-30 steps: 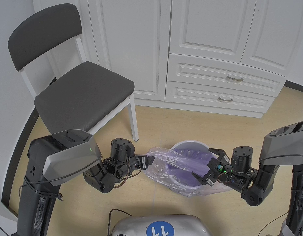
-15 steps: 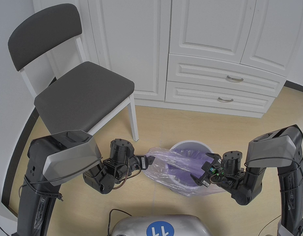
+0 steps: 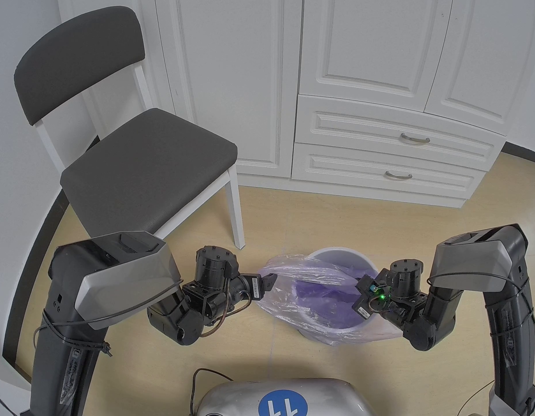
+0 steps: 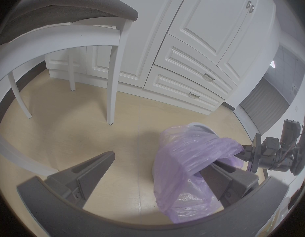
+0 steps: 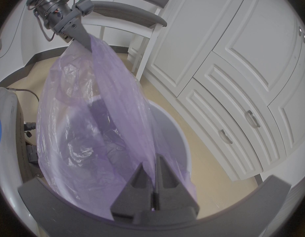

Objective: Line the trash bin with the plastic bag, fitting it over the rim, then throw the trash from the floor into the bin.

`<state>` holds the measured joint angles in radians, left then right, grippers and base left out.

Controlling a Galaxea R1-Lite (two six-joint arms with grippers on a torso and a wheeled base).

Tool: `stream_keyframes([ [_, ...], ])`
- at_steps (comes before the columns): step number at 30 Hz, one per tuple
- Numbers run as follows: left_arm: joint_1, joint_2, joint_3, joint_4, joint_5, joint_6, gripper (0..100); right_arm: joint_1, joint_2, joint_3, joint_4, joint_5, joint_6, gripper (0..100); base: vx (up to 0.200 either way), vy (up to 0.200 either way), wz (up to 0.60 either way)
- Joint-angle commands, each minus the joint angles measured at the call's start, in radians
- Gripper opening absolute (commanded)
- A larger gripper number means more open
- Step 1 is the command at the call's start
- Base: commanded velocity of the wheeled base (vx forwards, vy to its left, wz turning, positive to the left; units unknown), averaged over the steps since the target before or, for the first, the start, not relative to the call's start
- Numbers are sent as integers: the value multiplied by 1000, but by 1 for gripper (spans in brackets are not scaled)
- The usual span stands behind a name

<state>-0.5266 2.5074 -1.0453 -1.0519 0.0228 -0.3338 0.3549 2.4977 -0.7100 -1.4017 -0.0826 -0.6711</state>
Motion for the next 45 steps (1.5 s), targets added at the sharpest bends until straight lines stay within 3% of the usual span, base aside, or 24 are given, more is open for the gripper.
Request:
stream_keyframes([
  [1,-1,-2,5,-3,0,-1,100,-4,-3,-25,0,0,2,0,0,0,0],
  [6,2,-6,16,-25,0,-1,100,3,4,-101,0,-16,45,0,0,0,0],
  [14,5,1,-4,-46,2,-2,100,38,79,-336,-2,-167,169,0,0,0,0],
  [21,-1,-7,10,-149,2,-2,100,42,210,-629,13,-313,202,0,0,0,0],
  [30,-9,-16,25,-149,2,-2,100,24,366,-934,55,-342,211,0,0,0,0],
  [37,-23,-21,22,-149,0,-1,100,15,374,-951,86,-362,212,0,0,0,0],
  [38,-26,-21,22,-149,0,-1,100,16,374,-950,82,-362,212,100,0,0,0],
  [44,-30,-24,31,-149,2,-1,100,15,214,-687,32,-348,205,100,0,0,0],
  [45,-32,-29,33,-149,2,-1,100,13,115,-549,29,-321,209,100,0,0,0],
])
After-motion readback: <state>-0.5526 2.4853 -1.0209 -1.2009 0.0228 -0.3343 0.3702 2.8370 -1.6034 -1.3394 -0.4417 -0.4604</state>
